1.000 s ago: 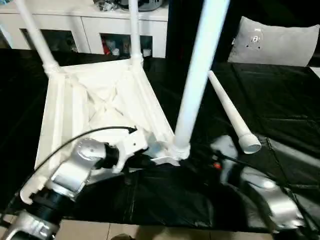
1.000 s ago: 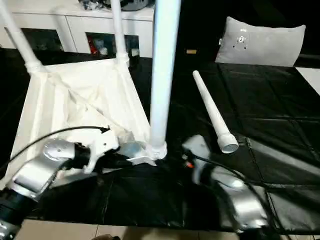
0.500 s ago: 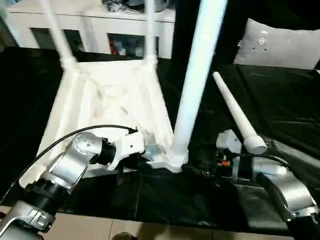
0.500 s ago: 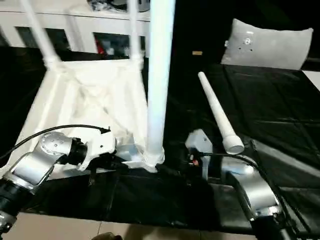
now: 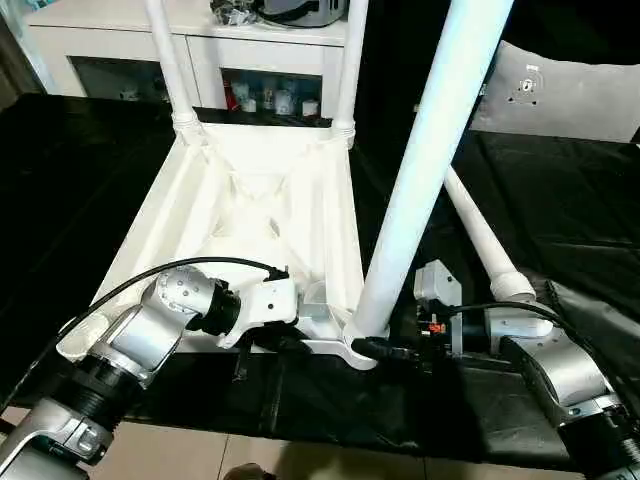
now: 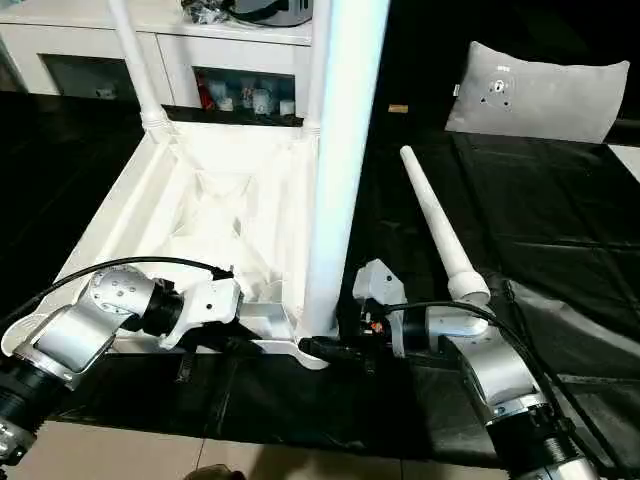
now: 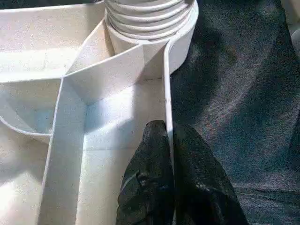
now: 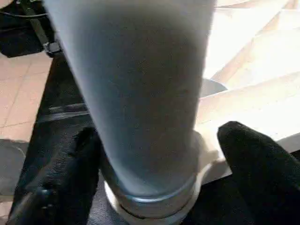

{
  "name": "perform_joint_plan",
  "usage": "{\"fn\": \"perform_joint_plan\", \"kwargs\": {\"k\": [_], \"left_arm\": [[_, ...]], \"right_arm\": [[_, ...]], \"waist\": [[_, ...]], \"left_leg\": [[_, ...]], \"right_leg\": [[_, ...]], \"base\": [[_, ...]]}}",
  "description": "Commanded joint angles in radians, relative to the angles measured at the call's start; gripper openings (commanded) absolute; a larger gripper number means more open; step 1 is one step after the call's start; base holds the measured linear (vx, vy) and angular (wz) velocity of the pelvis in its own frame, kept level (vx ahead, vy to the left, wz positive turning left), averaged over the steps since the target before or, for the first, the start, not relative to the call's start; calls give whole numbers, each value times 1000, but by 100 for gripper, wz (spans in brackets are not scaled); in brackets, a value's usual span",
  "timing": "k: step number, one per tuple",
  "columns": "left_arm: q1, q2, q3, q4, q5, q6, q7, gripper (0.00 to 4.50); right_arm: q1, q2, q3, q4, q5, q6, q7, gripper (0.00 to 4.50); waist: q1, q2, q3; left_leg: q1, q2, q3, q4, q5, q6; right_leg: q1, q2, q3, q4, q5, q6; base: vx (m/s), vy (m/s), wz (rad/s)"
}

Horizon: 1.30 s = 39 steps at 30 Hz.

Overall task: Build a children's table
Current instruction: Rotate leg to tighten

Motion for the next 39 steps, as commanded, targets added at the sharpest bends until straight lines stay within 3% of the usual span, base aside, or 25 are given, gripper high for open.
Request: {"fn": "perform_joint_plan", "kwargs": {"k": [1, 10, 16, 20, 23, 26, 27, 28, 30, 31, 32, 33, 35, 38, 39], "left_arm": [[-15, 7, -30, -5, 20, -24, -33, 0], [-16, 9, -29, 9, 22, -35, -39, 0], [-13, 14, -28, 6, 18, -26, -44, 0], [-3, 9, -16, -10, 4, 10, -32, 0], [23, -39, 41, -79, -36, 156, 71, 0], [30, -90, 73, -132, -52, 266, 156, 0], [32, -135, 93, -165, -55, 332, 225, 0], [32, -151, 98, -174, -56, 349, 243, 0], [34, -193, 109, -196, -58, 390, 292, 0], [34, -269, 113, -227, -49, 447, 371, 0], [33, -277, 112, -229, -48, 452, 377, 0], [31, -326, 110, -245, -38, 481, 422, 0], [27, -369, 111, -247, -31, 491, 460, 0], [12, -402, 93, -220, -6, 457, 510, 0], [9, -405, 91, -212, -4, 452, 520, 0]], "right_arm": [[-8, -6, 1, 3, 12, 11, 10, 377], [-1, -4, -3, 7, 15, 26, 30, 298], [16, -3, 2, 2, 17, 41, 27, 272], [40, 19, -3, -24, 40, 99, -1, 269], [85, 86, -5, -53, 18, 164, -144, 268], [93, 162, -17, -28, -25, 173, -293, 267], [87, 233, -50, 6, -39, 178, -417, 267], [84, 254, -61, 13, -34, 184, -445, 267], [77, 305, -89, 32, -23, 193, -516, 267], [60, 380, -130, 67, -20, 202, -636, 267], [58, 386, -134, 70, -20, 202, -646, 267], [46, 423, -156, 87, -23, 209, -709, 267], [35, 450, -173, 102, -27, 215, -759, 267], [29, 470, -167, 116, -67, 184, -793, 267], [31, 475, -171, 115, -63, 176, -789, 302]], "waist": [[-6, 2, -67], [-5, 3, -68], [-5, 3, -70], [-5, 2, -68], [-8, 4, -60], [-20, 3, -50], [-31, 3, -46], [-37, 3, -42], [-60, 1, -39], [-67, 1, -37], [-74, 0, -35], [-78, 0, -36], [-79, -1, -35], [-76, -2, -38], [-76, 1, -40]], "left_leg": [[25, 62, -20, -64, -130, 47], [25, 62, -20, -63, -127, 48], [25, 62, -20, -61, -118, 51], [24, 62, -20, -62, -115, 56], [27, 65, -21, -69, -151, 37], [28, 61, -23, -78, -225, -3], [27, 59, -26, -84, -267, -24], [25, 58, -27, -85, -288, -35], [22, 56, -36, -92, -338, -55], [24, 55, -36, -91, -346, -56], [29, 54, -34, -89, -365, -55], [23, 53, -37, -89, -346, -50], [25, 52, -33, -88, -337, -44], [25, 51, -31, -86, -304, -29], [24, 51, -28, -85, -278, -22]], "right_leg": [[33, -86, 45, -63, 49, -257], [33, -86, 44, -62, 51, -260], [34, -86, 44, -59, 71, -264], [33, -86, 44, -59, 72, -265], [28, -85, 44, -63, 22, -261], [23, -88, 46, -76, -112, -248], [23, -89, 46, -81, -197, -234], [21, -90, 46, -84, -237, -227], [22, -91, 45, -96, -348, -182], [16, -90, 47, -101, -354, -174], [8, -88, 50, -106, -362, -179], [15, -89, 50, -105, -351, -174], [10, -85, 52, -107, -337, -171], [12, -81, 54, -106, -275, -169], [13, -80, 55, -103, -229, -174]], "base": [[0, 0, 0], [0, 0, 0], [0, 0, 0], [0, 0, 0], [0, 0, 0], [0, 0, 0], [0, 0, 0], [0, 0, 0], [0, 0, 0], [0, 0, 0], [0, 0, 0], [0, 0, 0], [0, 0, 0], [0, 0, 0], [0, 0, 0]]}}
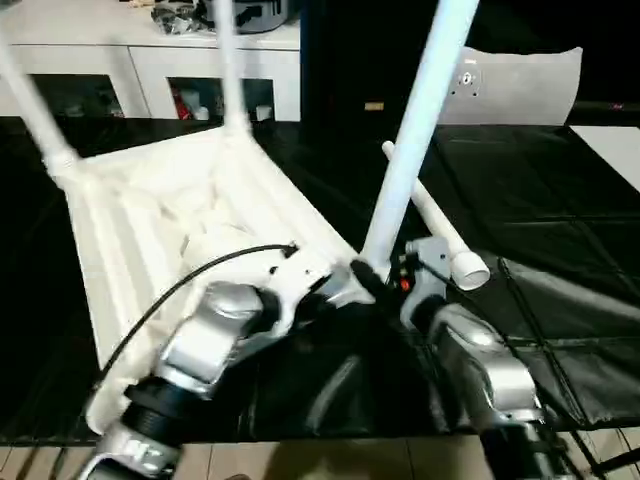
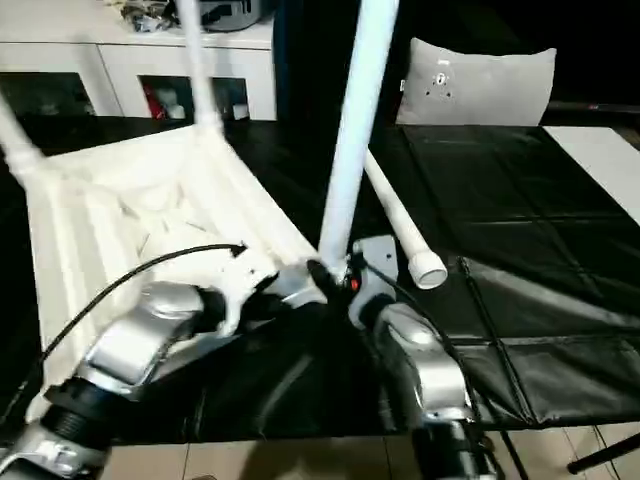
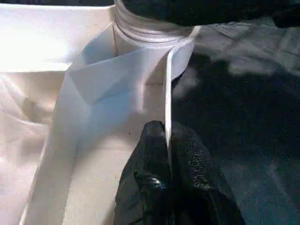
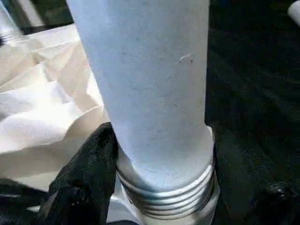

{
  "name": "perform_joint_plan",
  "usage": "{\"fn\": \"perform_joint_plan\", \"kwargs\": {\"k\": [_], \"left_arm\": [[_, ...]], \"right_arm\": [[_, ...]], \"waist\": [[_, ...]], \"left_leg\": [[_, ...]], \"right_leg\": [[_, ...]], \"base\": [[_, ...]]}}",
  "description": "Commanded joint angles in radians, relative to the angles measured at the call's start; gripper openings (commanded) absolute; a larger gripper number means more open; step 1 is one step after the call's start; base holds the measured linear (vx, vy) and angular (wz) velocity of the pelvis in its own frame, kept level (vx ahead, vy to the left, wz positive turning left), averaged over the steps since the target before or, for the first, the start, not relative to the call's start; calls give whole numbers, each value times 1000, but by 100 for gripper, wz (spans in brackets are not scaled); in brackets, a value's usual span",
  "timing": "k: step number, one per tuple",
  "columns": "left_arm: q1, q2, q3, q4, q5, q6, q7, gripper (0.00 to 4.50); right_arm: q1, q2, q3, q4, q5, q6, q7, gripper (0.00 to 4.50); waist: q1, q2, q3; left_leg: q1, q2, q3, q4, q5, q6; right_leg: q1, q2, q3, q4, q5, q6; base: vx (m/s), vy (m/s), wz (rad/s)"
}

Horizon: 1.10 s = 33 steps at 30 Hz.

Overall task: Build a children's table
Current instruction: Rotate leg to tighten

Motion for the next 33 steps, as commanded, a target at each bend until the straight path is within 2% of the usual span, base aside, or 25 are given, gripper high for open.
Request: {"fn": "perform_joint_plan", "kwargs": {"k": [1, 3, 5, 6, 8, 9, 13, 15, 16, 18, 20, 22, 23, 25, 28, 31, 33], "left_arm": [[-45, -65, -31, -73, -64, -80, -9, 0], [-48, -50, -33, -58, -55, -99, -16, 0], [-46, -40, -36, -56, -48, -103, -23, 0], [-42, -15, -34, -46, -40, -116, -48, 0], [-40, 0, -28, -43, -47, -120, -66, 0], [-41, 7, -27, -39, -47, -126, -71, 0], [-38, 45, -26, -25, -51, -158, -107, 0], [-30, 107, -28, -10, -59, -201, -173, 0], [-30, 113, -29, -8, -58, -207, -178, 0], [-24, 178, -33, 15, -51, -262, -238, 0], [-19, 208, -26, 27, -49, -293, -265, 0], [-17, 217, -21, 30, -53, -304, -277, 0], [-11, 246, -16, 37, -57, -331, -306, 0], [-9, 257, -11, 44, -51, -345, -301, 0], [-5, 267, -1, 41, -90, -325, -331, 0], [-2, 260, 12, 40, -121, -311, -339, 0], [3, 250, 19, 32, -135, -301, -339, 55]], "right_arm": [[18, 34, 27, 72, 8, 35, -7, 323], [25, 29, 19, 59, 12, 32, 1, 337], [28, 26, 16, 55, 8, 26, -1, 354], [36, 4, 18, 44, 0, 3, 18, 365], [43, -11, 16, 31, -1, -12, 30, 372], [46, -19, 15, 24, 1, -15, 39, 391], [67, -56, 10, -20, 20, -17, 97, 419], [114, -124, 11, -105, 53, -15, 201, 440], [118, -129, 12, -111, 56, -13, 209, 447], [174, -212, 30, -192, 86, 3, 316, 447], [208, -262, 42, -229, 92, 2, 371, 447], [219, -279, 44, -238, 92, -1, 387, 447], [233, -311, 39, -241, 80, -17, 408, 447], [239, -327, 33, -247, 87, -9, 426, 447], [249, -343, 26, -265, 105, 8, 440, 447], [249, -336, 21, -274, 115, 16, 424, 447], [250, -329, 25, -279, 117, 17, 418, 450]], "waist": [[7, 4, -43], [10, 6, -49], [13, 5, -52], [15, 6, -55], [17, 9, -55], [19, 8, -55], [21, 9, -57], [30, 9, -63], [35, 10, -63], [41, 10, -64], [46, 7, -63], [47, 10, -63], [45, 6, -62], [49, 6, -61], [53, 4, -60], [54, 3, -63], [55, 4, -64]], "left_leg": [[10, 51, -28, -79, -270, -14], [9, 51, -26, -77, -213, 6], [8, 51, -25, -75, -183, 14], [7, 51, -25, -73, -152, 24], [6, 52, -23, -72, -148, 31], [6, 52, -23, -72, -145, 33], [5, 53, -22, -71, -140, 37], [4, 54, -23, -66, -110, 52], [6, 54, -21, -65, -107, 58], [5, 54, -21, -64, -114, 66], [6, 57, -22, -67, -135, 59], [6, 58, -22, -68, -151, 51], [7, 58, -21, -68, -157, 49], [7, 58, -21, -68, -169, 40], [8, 58, -20, -67, -174, 36], [8, 58, -19, -65, -156, 39], [7, 57, -19, -64, -139, 45]], "right_leg": [[18, -81, 52, -102, -220, -172], [25, -80, 50, -94, -123, -188], [28, -80, 49, -91, -75, -197], [31, -79, 47, -86, -25, -204], [33, -80, 46, -86, -13, -209], [33, -80, 46, -87, -13, -209], [32, -79, 45, -84, -7, -212], [37, -79, 46, -78, 46, -205], [33, -77, 45, -76, 67, -207], [35, -76, 44, -78, 62, -206], [33, -78, 43, -78, 36, -202], [31, -80, 43, -78, 0, -206], [30, -80, 43, -80, -10, -209], [29, -82, 44, -81, -46, -210], [26, -84, 46, -82, -72, -210], [25, -83, 45, -79, -56, -213], [26, -81, 45, -76, -25, -217]], "base": [[0, 0, 0], [0, 0, 0], [0, 0, 0], [0, 0, 0], [0, 0, 0], [0, 0, 0], [0, 0, 0], [0, 0, 0], [0, 0, 0], [0, 0, 0], [0, 0, 0], [0, 0, 0], [0, 0, 0], [0, 0, 0], [0, 0, 0], [0, 0, 0], [0, 0, 0]]}}
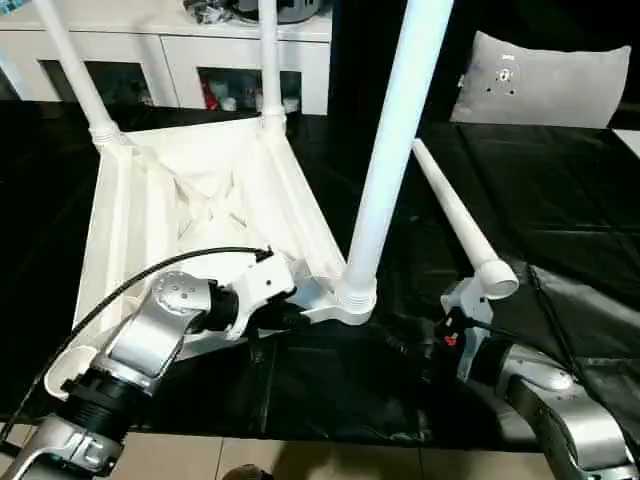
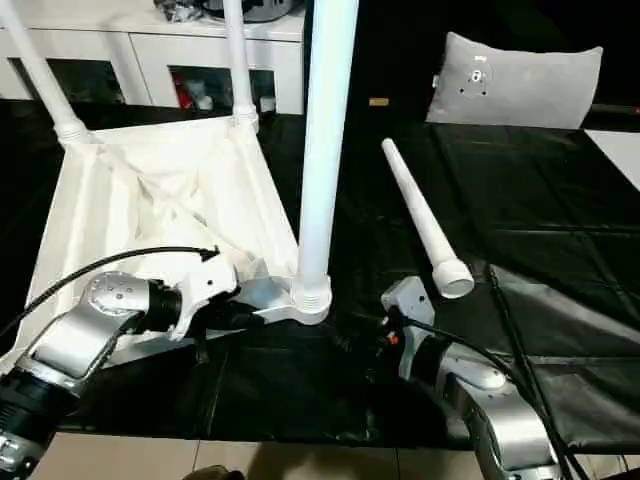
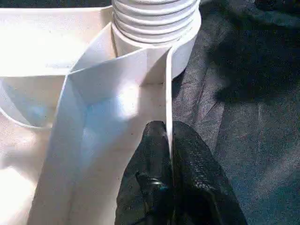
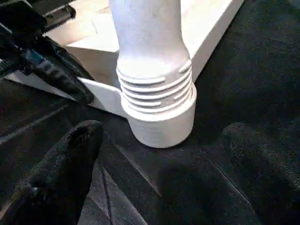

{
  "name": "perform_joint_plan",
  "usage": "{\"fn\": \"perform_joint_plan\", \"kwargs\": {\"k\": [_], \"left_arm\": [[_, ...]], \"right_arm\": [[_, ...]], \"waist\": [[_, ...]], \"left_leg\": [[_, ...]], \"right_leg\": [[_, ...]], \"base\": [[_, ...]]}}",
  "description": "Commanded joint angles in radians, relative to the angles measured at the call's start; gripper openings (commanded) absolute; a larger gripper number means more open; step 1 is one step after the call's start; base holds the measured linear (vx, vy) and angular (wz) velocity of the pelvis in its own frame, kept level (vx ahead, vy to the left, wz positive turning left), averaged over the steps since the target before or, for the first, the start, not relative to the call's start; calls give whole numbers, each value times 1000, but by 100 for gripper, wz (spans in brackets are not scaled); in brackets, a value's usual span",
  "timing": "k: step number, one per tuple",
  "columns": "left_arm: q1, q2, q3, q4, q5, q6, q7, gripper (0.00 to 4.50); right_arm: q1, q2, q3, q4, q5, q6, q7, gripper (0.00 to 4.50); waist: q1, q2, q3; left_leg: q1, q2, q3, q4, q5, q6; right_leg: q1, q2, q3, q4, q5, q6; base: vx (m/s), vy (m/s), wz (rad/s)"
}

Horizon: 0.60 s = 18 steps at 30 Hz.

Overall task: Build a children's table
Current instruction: Rotate leg to tighten

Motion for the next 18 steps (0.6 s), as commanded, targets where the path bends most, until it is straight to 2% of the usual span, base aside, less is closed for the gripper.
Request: {"fn": "perform_joint_plan", "kwargs": {"k": [1, 3, 4, 7, 8, 12, 16, 18], "left_arm": [[-3, -19, 26, -38, -45, -1, -18, 57], [-2, -23, 25, -40, -45, -9, -13, 64], [-1, -32, 19, -30, -32, -33, 9, 89], [-5, -37, 10, -12, -16, -52, 25, 103], [-5, -37, 9, -10, -14, -56, 25, 110], [-15, -34, -2, 18, 4, -63, 40, 110], [-13, -29, -7, 35, 14, -65, 36, 110], [-12, -25, -10, 44, 21, -65, 39, 82]], "right_arm": [[10, 6, -13, -25, 7, 6, -12, 450], [8, 8, -7, -27, 1, -3, -14, 450], [7, 16, -4, -37, 1, 5, -26, 450], [7, 15, -1, -51, 10, 33, -32, 450], [8, 15, 0, -52, 11, 34, -31, 450], [8, 13, 7, -55, 4, 6, -23, 450], [8, 14, 11, -55, 2, 5, -25, 450], [5, 15, 12, -54, 0, 4, -26, 450]], "waist": [[-3, -3, -66], [-2, -3, -67], [-1, -2, -66], [-4, -7, -64], [-3, -5, -63], [-5, -5, -62], [-4, -7, -64], [-4, -6, -65]], "left_leg": [[21, 56, -19, -62, -124, 48], [20, 56, -19, -61, -115, 54], [20, 56, -19, -60, -117, 57], [20, 55, -19, -63, -138, 51], [21, 55, -19, -63, -149, 47], [22, 55, -20, -64, -171, 29], [22, 54, -19, -62, -156, 32], [22, 54, -20, -61, -150, 35]], "right_leg": [[38, -81, 46, -68, -3, -223], [38, -81, 46, -67, 16, -226], [39, -83, 45, -69, 18, -231], [40, -82, 45, -73, -24, -218], [39, -83, 46, -75, -51, -214], [37, -81, 47, -78, -97, -197], [37, -81, 47, -75, -77, -197], [37, -80, 47, -74, -64, -197]], "base": [[0, 0, 0], [0, 0, 0], [0, 0, 0], [0, 0, 0], [0, 0, 0], [0, 0, 0], [0, 0, 0], [0, 0, 0]]}}
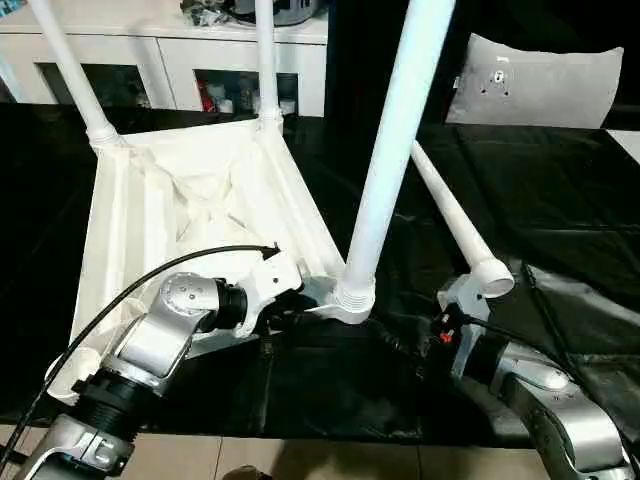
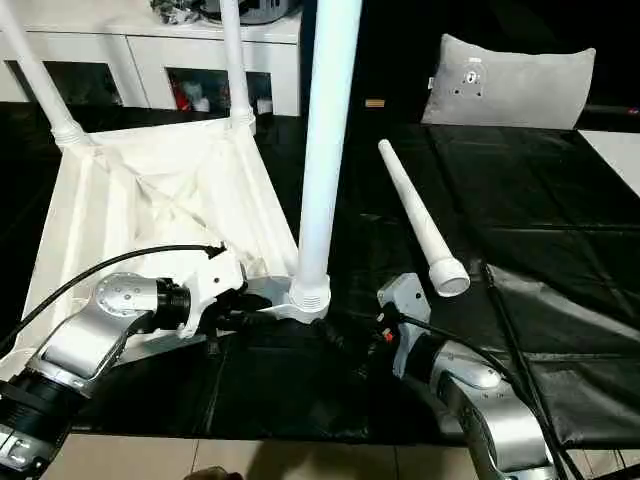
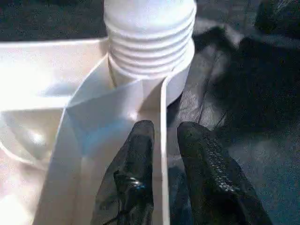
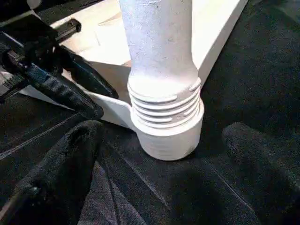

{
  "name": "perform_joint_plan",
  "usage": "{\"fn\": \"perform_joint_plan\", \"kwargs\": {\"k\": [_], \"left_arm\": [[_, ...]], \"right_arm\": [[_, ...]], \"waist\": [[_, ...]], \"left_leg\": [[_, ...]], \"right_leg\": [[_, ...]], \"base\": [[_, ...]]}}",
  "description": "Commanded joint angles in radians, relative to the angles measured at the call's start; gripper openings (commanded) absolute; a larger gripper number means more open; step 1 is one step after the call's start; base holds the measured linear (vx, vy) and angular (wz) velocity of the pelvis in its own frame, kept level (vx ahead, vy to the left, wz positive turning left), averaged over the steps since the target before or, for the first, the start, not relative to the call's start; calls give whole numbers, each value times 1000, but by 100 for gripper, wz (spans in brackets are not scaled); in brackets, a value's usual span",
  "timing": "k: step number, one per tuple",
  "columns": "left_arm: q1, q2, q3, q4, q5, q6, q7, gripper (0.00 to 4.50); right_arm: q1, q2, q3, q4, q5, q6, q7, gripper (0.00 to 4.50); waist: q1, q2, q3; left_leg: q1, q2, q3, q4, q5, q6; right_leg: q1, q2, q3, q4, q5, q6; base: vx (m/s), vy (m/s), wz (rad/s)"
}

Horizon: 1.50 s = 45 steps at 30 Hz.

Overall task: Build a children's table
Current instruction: Rotate leg to tighten

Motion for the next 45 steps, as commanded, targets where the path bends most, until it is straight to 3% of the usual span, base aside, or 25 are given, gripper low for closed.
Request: {"fn": "perform_joint_plan", "kwargs": {"k": [1, 6, 12, 17, 23, 28, 30, 33, 39, 45], "left_arm": [[-10, 11, -12, 11, 22, -7, 10, 73], [-16, -1, 3, 34, 18, -16, 36, 26], [-15, 8, -18, 43, 31, -34, 11, 8], [-14, 39, -71, 52, 75, -84, -28, 8], [-13, 51, -86, 22, 32, -131, -128, 8], [-40, 80, -138, 15, 16, -194, -254, 8], [-55, 84, -150, 31, 25, -223, -274, 8], [-69, 85, -156, 46, 34, -246, -294, 8], [-94, 90, -173, 63, 53, -279, -338, 0], [-108, 96, -183, 91, 59, -307, -344, 0]], "right_arm": [[2, -3, 7, -21, -2, -5, -2, 450], [-7, 1, 9, -16, 0, -7, -1, 450], [-13, -5, 16, -12, -5, -11, 7, 450], [-43, -27, 18, 12, -19, -22, 27, 450], [-106, -59, 28, 60, -29, -44, 81, 450], [-186, -129, 96, 110, -22, -89, 284, 450], [-206, -149, 126, 125, -31, -100, 339, 450], [-225, -160, 152, 147, -48, -121, 370, 450], [-282, -145, 177, 223, -64, -149, 416, 388], [-295, -155, 197, 235, -58, -138, 465, 338]], "waist": [[-2, -5, -64], [-2, -5, -64], [-3, -5, -60], [-4, -5, -63], [-1, -6, -68], [4, -12, -67], [8, -9, -65], [15, -13, -65], [17, -14, -66], [19, -16, -69]], "left_leg": [[20, 53, -20, -64, -148, 36], [20, 54, -20, -64, -151, 39], [22, 54, -20, -68, -190, 24], [21, 54, -21, -67, -178, 23], [24, 55, -18, -62, -147, 35], [25, 56, -17, -62, -162, 43], [27, 59, -16, -62, -176, 47], [28, 61, -16, -64, -189, 35], [27, 60, -17, -65, -187, 26], [26, 60, -17, -62, -161, 37]], "right_leg": [[37, -80, 46, -77, -60, -198], [37, -81, 45, -77, -59, -206], [34, -82, 47, -86, -145, -191], [34, -81, 46, -83, -118, -188], [34, -82, 45, -74, -49, -212], [36, -81, 44, -71, -45, -224], [34, -84, 46, -75, -67, -222], [34, -86, 45, -77, -98, -222], [34, -87, 43, -75, -108, -224], [37, -86, 43, -68, -54, -233]], "base": [[0, 0, 0], [0, 0, 0], [0, 0, 0], [0, 0, 0], [0, 0, 0], [0, 0, 0], [0, 0, 0], [0, 0, 0], [0, 0, 0], [0, 0, 0]]}}
